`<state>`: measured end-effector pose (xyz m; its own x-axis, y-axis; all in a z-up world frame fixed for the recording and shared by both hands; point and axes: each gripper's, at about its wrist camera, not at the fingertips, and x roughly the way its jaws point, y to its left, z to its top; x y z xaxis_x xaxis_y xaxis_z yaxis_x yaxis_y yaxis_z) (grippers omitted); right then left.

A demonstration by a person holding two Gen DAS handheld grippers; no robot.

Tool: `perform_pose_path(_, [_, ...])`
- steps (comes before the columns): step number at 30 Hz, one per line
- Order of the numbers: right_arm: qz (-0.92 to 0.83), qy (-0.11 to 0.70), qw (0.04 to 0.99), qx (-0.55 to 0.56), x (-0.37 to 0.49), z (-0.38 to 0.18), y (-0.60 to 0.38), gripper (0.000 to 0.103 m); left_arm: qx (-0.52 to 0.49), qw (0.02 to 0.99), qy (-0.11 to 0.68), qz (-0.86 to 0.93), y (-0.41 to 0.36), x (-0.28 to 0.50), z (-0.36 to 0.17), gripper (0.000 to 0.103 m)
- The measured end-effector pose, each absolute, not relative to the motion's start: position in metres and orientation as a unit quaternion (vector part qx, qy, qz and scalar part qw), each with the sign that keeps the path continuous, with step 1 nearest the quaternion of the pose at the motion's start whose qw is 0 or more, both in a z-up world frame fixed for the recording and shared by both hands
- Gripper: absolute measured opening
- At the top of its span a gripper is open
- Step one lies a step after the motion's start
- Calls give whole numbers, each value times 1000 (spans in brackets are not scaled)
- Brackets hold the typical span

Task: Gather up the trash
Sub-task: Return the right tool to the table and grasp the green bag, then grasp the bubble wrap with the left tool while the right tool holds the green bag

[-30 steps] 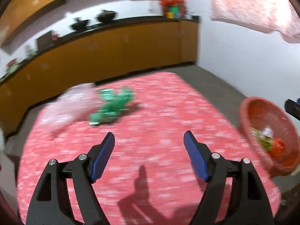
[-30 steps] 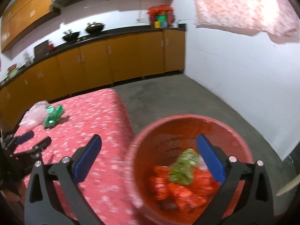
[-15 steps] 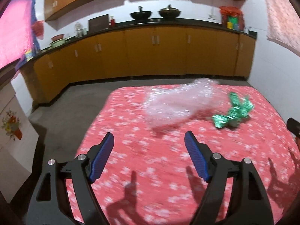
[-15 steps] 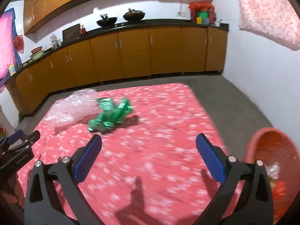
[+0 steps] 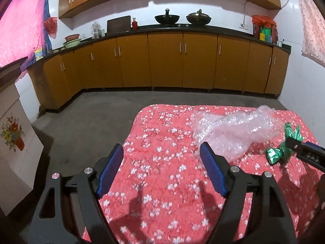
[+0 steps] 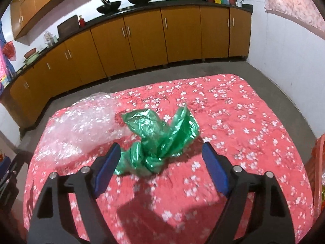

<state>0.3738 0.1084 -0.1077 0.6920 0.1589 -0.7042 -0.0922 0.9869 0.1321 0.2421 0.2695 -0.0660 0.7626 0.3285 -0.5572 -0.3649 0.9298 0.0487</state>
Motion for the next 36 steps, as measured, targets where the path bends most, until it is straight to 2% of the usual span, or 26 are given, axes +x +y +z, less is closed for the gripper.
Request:
perform_pose_path(3, [69,400,913,35,383,-114,115,73,-33,939,291,182,270,247,-65,77])
perform_pose_path(5, [73,412,908,28,386,-120,118,64,-33,939,292,181,269,249,-65,77])
perform_pose_path(8, [79,428,900,27,390,-128,117,43,-28,939,294,178,266,251,-65,77])
perform_pose_path(10, [80,428,900,31,390,-128,115,39,-28,938,296,176,264,253,-65,77])
perform_pose_path(19, [87,426,900,25,381,-127,108,33,-27,939,302,162,251,258,-62,78])
perform_pose_path(36, [63,419,905,35,330,-119,36,33,39,941,327,76,203,305,-65,99])
